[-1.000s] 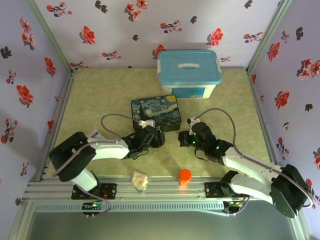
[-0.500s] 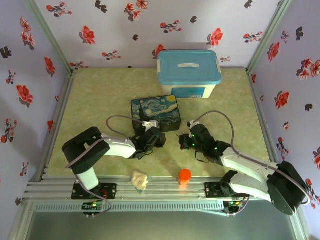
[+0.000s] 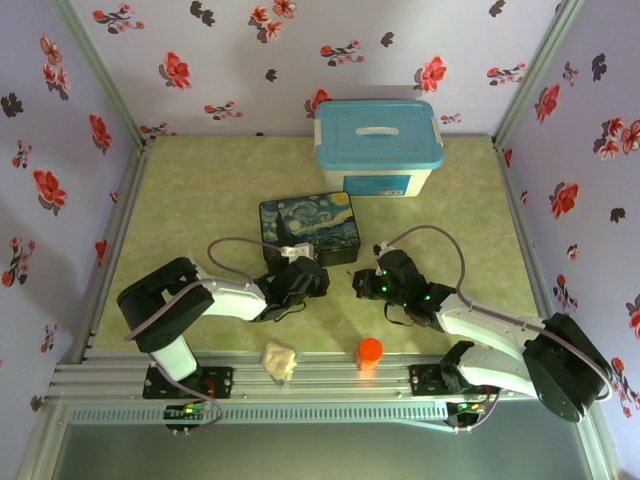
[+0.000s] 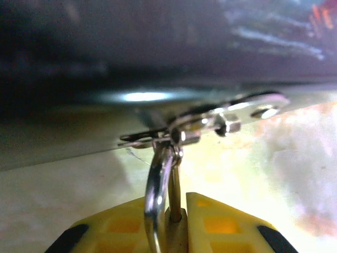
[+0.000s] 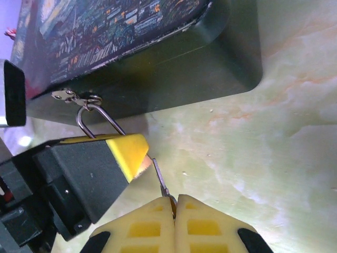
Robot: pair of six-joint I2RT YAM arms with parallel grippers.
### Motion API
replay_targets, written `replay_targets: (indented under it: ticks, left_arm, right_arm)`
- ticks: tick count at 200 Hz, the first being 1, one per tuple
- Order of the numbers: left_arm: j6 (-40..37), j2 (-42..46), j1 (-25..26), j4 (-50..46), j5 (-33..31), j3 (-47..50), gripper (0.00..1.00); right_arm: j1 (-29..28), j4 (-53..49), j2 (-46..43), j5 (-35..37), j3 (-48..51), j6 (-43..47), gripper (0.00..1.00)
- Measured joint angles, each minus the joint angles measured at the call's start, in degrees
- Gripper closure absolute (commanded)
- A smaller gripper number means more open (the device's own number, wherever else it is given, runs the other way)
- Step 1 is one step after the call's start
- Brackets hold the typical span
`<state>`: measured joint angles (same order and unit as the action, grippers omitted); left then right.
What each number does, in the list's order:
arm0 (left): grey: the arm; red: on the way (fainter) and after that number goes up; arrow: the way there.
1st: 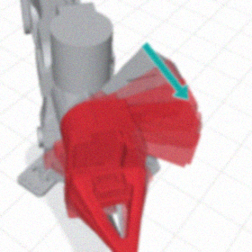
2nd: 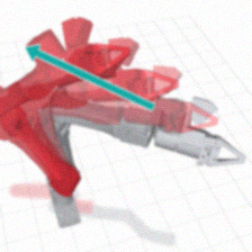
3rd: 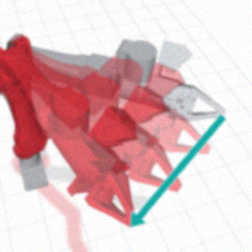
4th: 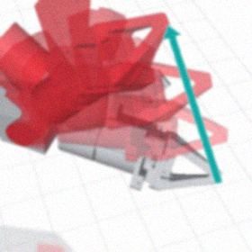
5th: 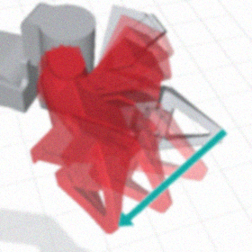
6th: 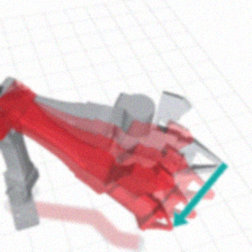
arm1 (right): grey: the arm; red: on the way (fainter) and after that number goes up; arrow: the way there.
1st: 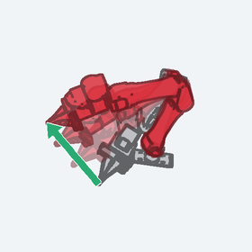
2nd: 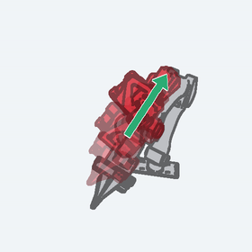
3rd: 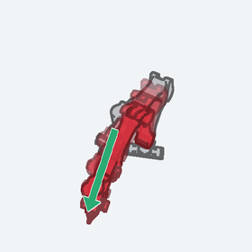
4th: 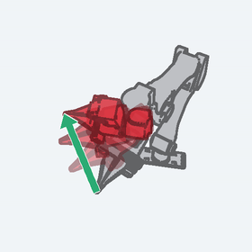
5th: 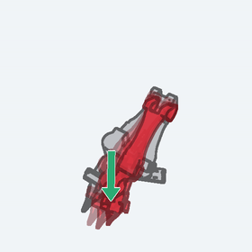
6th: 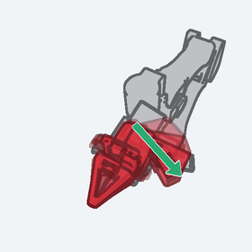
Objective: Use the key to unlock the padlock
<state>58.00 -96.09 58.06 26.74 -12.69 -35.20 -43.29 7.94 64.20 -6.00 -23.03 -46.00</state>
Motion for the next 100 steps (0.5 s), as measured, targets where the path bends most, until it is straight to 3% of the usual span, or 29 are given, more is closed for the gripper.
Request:
replay_targets:
  ticks: [58,100]
  left_arm:
    - [6.3,0.7,-1.4,5.8,3.1,2.8,0.91]
    - [9.2,2.5,-2.5,9.1,4.0,4.3,0.97]
  right_arm:
    - [0.6,6.4,3.7,-6.0,1.7,-4.7,1.0]
    - [5.0,12.7,7.6,-13.9,2.7,-7.2,1.0]
